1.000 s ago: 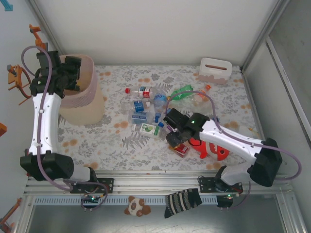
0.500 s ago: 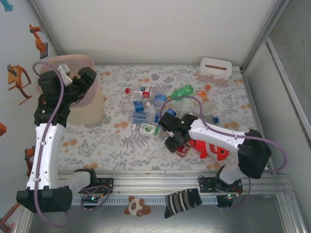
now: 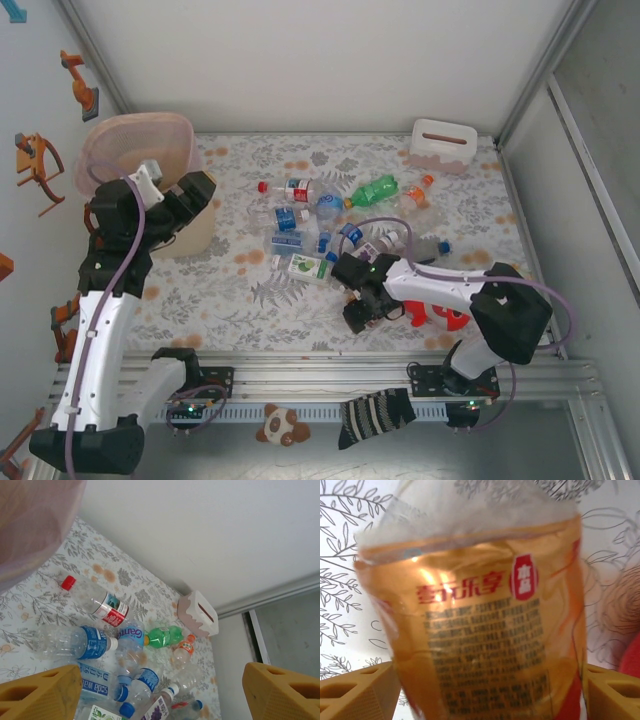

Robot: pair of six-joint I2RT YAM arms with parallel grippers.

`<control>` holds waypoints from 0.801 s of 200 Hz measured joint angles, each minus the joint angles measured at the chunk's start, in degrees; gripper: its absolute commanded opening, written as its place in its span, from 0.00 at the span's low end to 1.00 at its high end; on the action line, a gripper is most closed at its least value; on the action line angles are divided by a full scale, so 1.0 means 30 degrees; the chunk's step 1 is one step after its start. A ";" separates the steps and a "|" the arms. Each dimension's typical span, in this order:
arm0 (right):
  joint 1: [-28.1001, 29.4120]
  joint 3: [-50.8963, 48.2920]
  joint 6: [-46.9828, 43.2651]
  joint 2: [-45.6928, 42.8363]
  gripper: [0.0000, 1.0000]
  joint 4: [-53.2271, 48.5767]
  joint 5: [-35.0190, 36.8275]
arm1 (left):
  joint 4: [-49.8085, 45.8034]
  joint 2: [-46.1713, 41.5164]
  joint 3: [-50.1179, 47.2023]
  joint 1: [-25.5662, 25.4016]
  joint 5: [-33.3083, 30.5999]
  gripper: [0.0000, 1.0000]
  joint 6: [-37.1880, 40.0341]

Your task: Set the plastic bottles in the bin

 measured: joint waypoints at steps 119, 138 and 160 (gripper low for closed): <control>0.1115 -0.1209 0.2361 -0.1188 0.64 0.1049 0.0029 | -0.0015 -0.0051 -0.1086 -0.2222 -0.1290 0.80 -0.0022; 0.1137 -0.1209 0.2390 -0.1268 0.59 0.1035 0.0029 | -0.0015 0.0007 -0.1086 -0.2463 -0.1399 0.80 -0.0022; 0.1158 -0.1209 0.2382 -0.1421 0.57 0.1020 0.0029 | 0.0029 0.0146 -0.1086 -0.2732 -0.1501 0.79 -0.0015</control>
